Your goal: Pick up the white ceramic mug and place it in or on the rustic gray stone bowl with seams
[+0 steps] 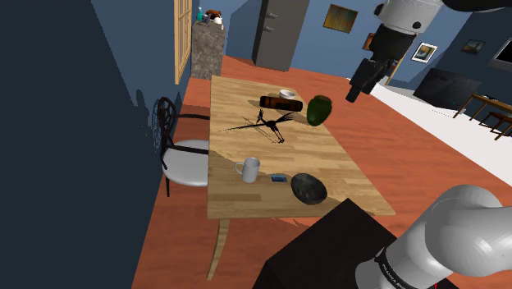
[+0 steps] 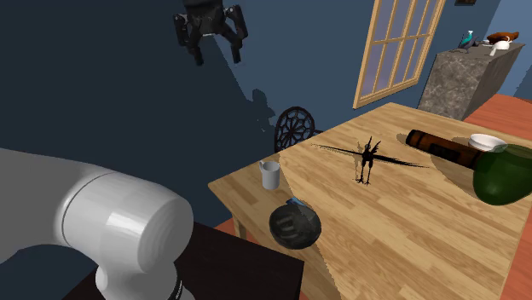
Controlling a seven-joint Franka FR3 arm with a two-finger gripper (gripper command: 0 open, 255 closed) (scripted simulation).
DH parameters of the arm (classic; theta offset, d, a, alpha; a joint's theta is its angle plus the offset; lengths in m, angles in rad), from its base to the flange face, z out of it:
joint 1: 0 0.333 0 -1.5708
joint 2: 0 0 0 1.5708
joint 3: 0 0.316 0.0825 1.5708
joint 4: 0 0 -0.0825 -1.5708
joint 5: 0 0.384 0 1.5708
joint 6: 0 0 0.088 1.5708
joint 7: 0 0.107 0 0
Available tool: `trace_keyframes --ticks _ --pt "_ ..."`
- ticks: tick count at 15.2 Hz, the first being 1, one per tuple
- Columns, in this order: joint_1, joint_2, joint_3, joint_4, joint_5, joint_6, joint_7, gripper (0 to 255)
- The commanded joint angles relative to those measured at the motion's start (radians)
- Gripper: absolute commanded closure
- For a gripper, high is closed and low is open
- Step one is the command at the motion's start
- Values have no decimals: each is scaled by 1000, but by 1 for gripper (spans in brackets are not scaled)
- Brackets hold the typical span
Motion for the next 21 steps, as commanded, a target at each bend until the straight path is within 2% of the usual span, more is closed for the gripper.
trace_keyframes --ticks 1,11,21 --pt "0 0 0 0 0 0 0 0" --pt "-29 165 -8 -188 8 369 71 0" --pt "-62 475 -12 -231 3 737 143 0"
